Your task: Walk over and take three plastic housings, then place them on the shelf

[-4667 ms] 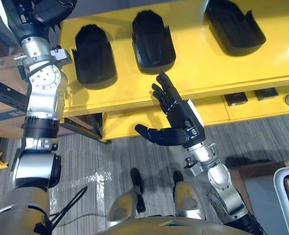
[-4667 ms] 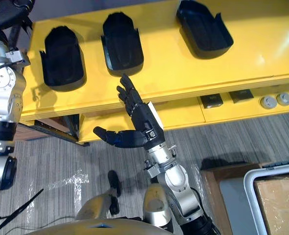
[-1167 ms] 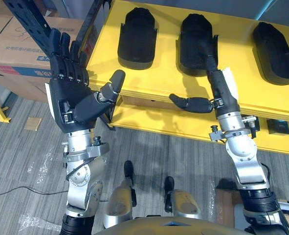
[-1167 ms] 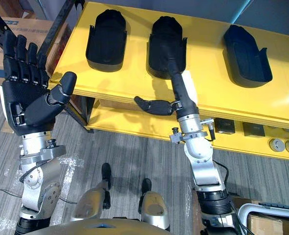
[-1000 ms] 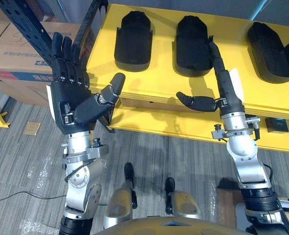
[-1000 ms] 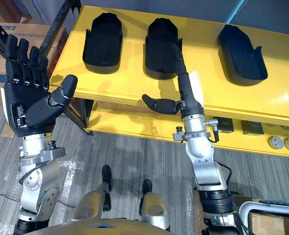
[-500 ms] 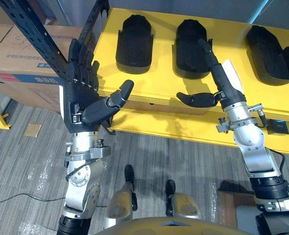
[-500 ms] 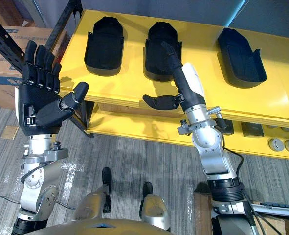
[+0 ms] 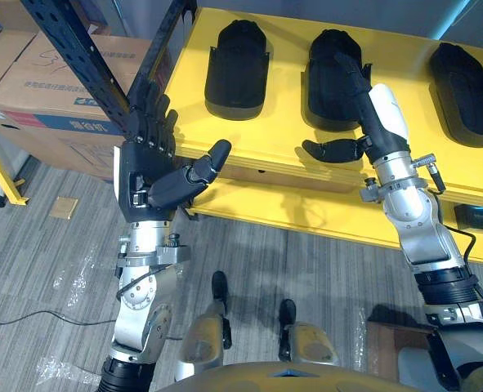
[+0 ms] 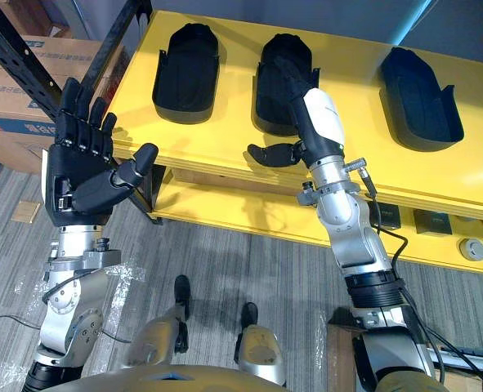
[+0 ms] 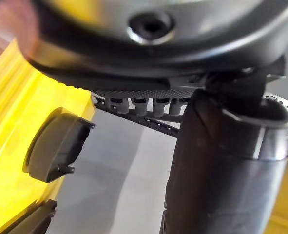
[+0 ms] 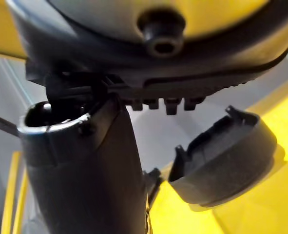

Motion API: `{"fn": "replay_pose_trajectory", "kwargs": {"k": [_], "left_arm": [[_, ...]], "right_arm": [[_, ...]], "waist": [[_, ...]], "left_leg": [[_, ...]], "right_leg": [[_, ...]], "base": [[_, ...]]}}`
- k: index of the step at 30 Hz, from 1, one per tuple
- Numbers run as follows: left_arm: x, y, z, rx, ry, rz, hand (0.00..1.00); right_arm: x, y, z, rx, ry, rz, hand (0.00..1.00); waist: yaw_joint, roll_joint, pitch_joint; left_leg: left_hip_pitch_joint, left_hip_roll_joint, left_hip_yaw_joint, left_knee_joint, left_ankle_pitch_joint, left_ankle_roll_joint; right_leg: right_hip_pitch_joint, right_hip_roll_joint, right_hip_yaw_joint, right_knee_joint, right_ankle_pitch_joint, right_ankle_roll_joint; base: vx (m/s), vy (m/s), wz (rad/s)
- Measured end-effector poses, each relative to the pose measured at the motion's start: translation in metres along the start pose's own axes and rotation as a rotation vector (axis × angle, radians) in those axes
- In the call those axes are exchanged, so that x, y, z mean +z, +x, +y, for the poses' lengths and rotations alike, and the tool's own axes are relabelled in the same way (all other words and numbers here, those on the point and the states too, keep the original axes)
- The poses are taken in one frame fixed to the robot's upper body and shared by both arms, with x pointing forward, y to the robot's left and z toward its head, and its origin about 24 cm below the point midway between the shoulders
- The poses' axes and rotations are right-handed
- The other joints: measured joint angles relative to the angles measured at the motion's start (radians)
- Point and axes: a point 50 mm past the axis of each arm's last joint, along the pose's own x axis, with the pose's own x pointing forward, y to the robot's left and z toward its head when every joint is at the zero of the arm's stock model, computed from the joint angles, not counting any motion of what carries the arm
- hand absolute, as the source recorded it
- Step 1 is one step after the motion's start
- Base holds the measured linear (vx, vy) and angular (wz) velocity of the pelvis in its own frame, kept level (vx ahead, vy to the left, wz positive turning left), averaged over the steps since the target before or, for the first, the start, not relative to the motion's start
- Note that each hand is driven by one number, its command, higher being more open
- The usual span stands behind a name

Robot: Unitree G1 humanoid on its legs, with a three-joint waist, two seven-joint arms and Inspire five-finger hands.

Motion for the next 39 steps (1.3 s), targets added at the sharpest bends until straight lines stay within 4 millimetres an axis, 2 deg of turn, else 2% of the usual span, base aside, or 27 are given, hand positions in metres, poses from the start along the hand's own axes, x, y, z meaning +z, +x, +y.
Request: {"fn": "replay_pose_trajectory", "kwargs": {"k": [6,15,24,25,33,39], "left_arm": [[-0.001,0.000,-0.001,-0.001,-0.003,0.002,1.00],[-0.001,0.005,-0.006,-0.019,-0.012,0.001,1.00],[-0.002,0.005,-0.007,-0.010,-0.020,0.008,1.00],[-0.003,0.005,-0.008,-0.008,-0.021,0.012,1.00],[-0.006,0.004,-0.009,-0.007,-0.022,0.036,1.00],[-0.007,0.004,-0.008,-0.002,-0.021,0.038,1.00]], "right_arm": [[-0.022,0.004,0.004,0.022,-0.006,0.135,1.00],[-0.022,0.024,-0.004,0.049,-0.010,0.144,1.00],[-0.031,0.032,-0.012,0.081,0.006,0.226,1.00],[-0.032,0.032,-0.012,0.086,0.006,0.231,0.00],[-0.032,0.032,-0.009,0.099,-0.020,0.227,0.00],[-0.027,0.038,-0.024,0.009,-0.067,0.190,0.00]], "waist": [[-0.001,0.010,-0.001],[-0.001,0.023,0.006],[-0.002,0.029,0.010],[-0.002,0.029,0.010],[-0.001,0.036,0.014],[-0.002,0.037,0.022]], "left_leg": [[-0.004,0.000,-0.006,-0.001,-0.006,-0.008],[-0.010,0.001,-0.003,0.000,-0.004,-0.009],[-0.008,0.001,-0.003,-0.001,-0.003,-0.009],[-0.008,0.001,-0.003,-0.001,-0.003,-0.009],[-0.008,-0.002,0.001,-0.001,-0.003,-0.009],[-0.010,-0.003,0.006,-0.001,-0.004,-0.009]], "right_leg": [[-0.001,0.001,-0.006,0.002,-0.001,0.000],[-0.015,0.000,-0.003,0.011,-0.001,-0.001],[-0.016,-0.001,-0.004,0.019,-0.003,-0.004],[-0.016,-0.001,-0.004,0.019,-0.004,-0.005],[-0.018,-0.006,-0.001,0.019,-0.006,-0.009],[-0.022,-0.008,0.003,0.018,-0.006,-0.008]], "base": [[0.00,0.000,0.01],[0.00,-0.001,0.00],[0.00,0.000,0.00],[0.00,0.000,0.00],[0.00,0.000,0.00],[0.00,0.000,-0.01]]}}
